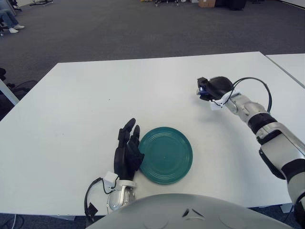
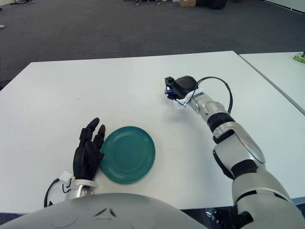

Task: Put the gum into the plate.

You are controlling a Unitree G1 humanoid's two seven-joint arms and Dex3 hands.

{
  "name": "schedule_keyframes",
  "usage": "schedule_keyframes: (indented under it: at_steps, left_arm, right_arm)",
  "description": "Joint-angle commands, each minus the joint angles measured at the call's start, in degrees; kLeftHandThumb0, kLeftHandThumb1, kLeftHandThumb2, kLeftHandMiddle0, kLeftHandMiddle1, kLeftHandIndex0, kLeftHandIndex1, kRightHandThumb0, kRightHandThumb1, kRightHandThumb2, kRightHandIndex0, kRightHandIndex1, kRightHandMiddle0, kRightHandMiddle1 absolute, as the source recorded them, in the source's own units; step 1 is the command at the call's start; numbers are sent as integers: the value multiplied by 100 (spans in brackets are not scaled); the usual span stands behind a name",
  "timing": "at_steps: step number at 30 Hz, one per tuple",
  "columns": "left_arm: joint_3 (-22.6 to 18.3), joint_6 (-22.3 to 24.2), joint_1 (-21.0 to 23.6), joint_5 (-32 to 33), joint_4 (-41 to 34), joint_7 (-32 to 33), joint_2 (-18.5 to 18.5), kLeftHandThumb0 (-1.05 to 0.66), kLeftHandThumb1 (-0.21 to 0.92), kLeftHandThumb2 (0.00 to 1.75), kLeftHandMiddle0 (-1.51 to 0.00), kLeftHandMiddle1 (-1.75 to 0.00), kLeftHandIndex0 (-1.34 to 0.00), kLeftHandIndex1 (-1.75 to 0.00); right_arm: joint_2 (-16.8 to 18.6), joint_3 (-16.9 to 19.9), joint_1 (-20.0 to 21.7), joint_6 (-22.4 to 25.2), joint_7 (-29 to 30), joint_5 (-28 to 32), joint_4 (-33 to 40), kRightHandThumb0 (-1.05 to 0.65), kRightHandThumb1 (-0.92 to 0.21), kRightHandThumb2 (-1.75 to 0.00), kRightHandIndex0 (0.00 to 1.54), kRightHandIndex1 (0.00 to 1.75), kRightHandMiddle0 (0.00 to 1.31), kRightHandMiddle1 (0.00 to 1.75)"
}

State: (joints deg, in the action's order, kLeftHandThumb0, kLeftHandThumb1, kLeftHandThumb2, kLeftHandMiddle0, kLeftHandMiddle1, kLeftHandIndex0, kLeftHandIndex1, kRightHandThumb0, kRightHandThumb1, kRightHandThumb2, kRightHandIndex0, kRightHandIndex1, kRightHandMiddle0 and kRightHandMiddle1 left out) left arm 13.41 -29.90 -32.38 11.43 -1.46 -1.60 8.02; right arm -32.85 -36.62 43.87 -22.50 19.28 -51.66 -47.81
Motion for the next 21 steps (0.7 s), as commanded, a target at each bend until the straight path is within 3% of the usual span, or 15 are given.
schedule_keyframes:
  at_steps: [1, 9, 17, 21]
  left_arm:
    - [-107, 35, -99, -33, 118, 68, 103, -104, 92, 96, -37, -3, -5, -84]
    - [-127, -21, -94, 81, 167, 8, 136, -103, 92, 97, -39, -3, -5, -86]
    - [-144, -67, -82, 165, 213, -51, 135, -103, 92, 96, -40, -3, -6, -87]
    - [-156, -81, -82, 160, 229, -65, 125, -103, 92, 96, -40, -3, -5, -87]
  right_arm:
    - [-544, 175, -352, -18, -362, -257, 1704, -51, -92, -74, 114, 175, 93, 175]
    - [-829, 476, -858, 216, -998, -228, 2944, -50, -92, -69, 122, 175, 96, 175]
    - [-1036, 650, -1061, 261, -1645, -558, 3705, -50, -91, -65, 128, 175, 103, 175]
    - [-1286, 933, -1518, 367, -2448, -468, 4873, -50, -92, -64, 124, 175, 98, 175]
